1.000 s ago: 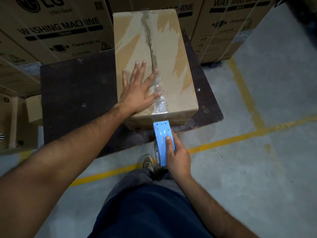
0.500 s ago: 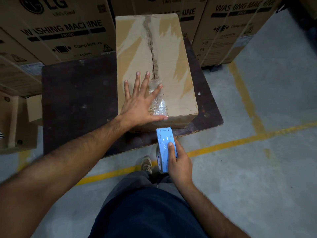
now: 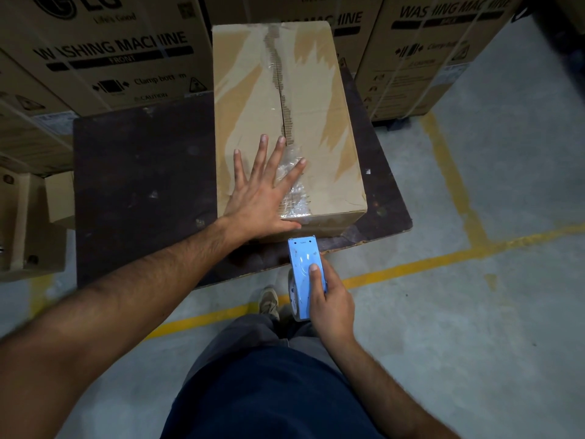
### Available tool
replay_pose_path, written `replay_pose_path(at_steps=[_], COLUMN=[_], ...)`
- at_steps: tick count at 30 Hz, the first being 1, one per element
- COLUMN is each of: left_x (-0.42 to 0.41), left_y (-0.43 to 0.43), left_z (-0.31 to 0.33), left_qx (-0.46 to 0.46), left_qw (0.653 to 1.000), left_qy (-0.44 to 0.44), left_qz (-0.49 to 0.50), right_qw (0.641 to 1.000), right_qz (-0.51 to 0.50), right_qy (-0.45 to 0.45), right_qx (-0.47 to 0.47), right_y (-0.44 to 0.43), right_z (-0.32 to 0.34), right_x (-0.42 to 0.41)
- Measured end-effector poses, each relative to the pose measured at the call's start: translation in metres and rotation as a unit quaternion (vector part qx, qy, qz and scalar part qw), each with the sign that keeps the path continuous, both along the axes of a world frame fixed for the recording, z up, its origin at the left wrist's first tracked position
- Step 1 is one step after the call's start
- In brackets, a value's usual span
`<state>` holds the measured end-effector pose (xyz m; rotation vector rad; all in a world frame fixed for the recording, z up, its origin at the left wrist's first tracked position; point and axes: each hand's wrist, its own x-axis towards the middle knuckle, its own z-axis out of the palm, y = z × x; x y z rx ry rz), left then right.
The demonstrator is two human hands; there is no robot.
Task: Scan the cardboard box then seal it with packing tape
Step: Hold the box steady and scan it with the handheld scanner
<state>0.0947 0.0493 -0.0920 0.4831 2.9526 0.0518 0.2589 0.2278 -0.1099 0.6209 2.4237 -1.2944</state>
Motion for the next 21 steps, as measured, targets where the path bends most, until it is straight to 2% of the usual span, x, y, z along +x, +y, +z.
replay_pose_path(at_steps=[10, 21], left_x=[0.006, 0.006], left_y=[0.003, -0.006], left_z=[-0.003, 0.0], left_qx=[-0.02, 0.027], left_qw=[0.999, 0.999], left_qy=[0.0, -0.02], left_qz=[0.03, 0.005], right_qw=[0.999, 0.996], right_qz=[0.01, 0.022], right_qy=[0.033, 0.065], right_qx=[0.024, 0.053], right_y=[-0.004, -0.008], right_z=[0.007, 0.017], right_x=[0.002, 0.001])
